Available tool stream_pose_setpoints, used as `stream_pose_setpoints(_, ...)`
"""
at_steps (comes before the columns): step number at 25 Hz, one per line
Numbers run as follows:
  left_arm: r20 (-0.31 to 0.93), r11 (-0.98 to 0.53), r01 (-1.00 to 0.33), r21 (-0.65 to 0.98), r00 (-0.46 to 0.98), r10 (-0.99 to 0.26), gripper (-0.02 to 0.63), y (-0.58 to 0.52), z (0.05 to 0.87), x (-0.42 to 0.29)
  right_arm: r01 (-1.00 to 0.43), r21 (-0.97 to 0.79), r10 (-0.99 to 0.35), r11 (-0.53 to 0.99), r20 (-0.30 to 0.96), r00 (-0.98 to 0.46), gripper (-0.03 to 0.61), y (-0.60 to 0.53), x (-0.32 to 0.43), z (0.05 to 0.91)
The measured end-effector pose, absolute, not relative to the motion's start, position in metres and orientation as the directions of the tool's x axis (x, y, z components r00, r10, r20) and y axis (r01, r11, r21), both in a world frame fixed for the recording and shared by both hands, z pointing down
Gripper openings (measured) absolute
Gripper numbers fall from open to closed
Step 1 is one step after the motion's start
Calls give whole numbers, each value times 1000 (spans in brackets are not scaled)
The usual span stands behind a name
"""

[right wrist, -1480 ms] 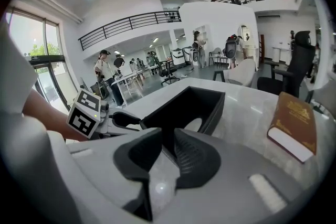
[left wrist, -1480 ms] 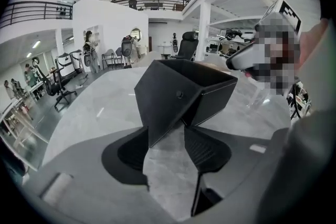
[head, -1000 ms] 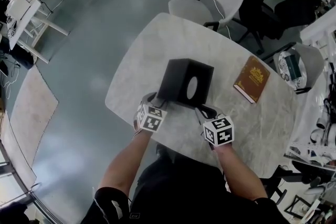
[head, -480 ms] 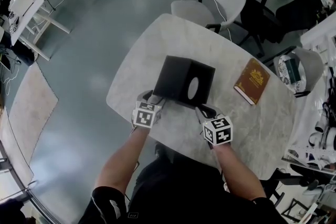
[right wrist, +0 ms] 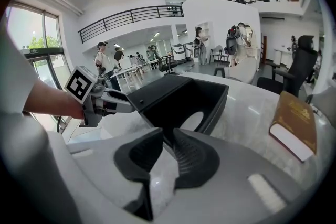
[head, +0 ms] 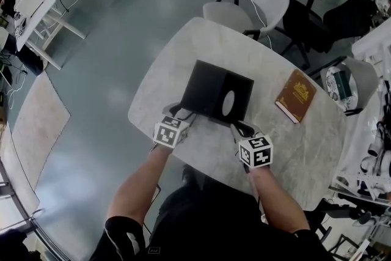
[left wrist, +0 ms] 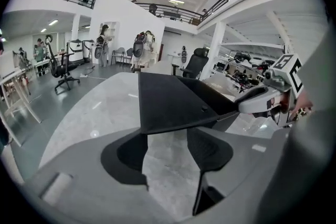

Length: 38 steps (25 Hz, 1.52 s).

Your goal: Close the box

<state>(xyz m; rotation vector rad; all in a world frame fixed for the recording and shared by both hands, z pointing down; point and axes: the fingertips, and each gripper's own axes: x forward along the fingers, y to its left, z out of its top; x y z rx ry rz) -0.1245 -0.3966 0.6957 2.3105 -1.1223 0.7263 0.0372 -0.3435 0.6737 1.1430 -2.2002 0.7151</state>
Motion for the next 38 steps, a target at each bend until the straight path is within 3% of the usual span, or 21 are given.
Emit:
stream_pose_setpoints(9, 589, -730, -651, 208, 679, -438, 261, -384, 668, -113, -850, -235, -543, 471, 683, -489, 66, -342, 37, 671)
stream_pose_setpoints(18, 516, -656, -694, 295, 694, -502, 261, -393, 651, -112, -859, -226, -590, 458, 646, -484, 75, -338, 36, 655)
stream_pose_setpoints(24, 472, -580, -729, 364, 681, -560, 187, -397, 636, -119, -873, -200, -640, 445, 611, -466, 75, -331, 30, 629)
stream_pose_setpoints(30, 459, -596, -741, 311, 666, -588, 132, -389, 615, -119, -901, -164, -689, 401, 594, -415, 75, -305, 30, 601)
stream_pose_setpoints(38, 437, -569, -757, 319, 651, -620, 89, -381, 600, -100, -932, -102, -765, 346, 545, -344, 74, -284, 65, 564)
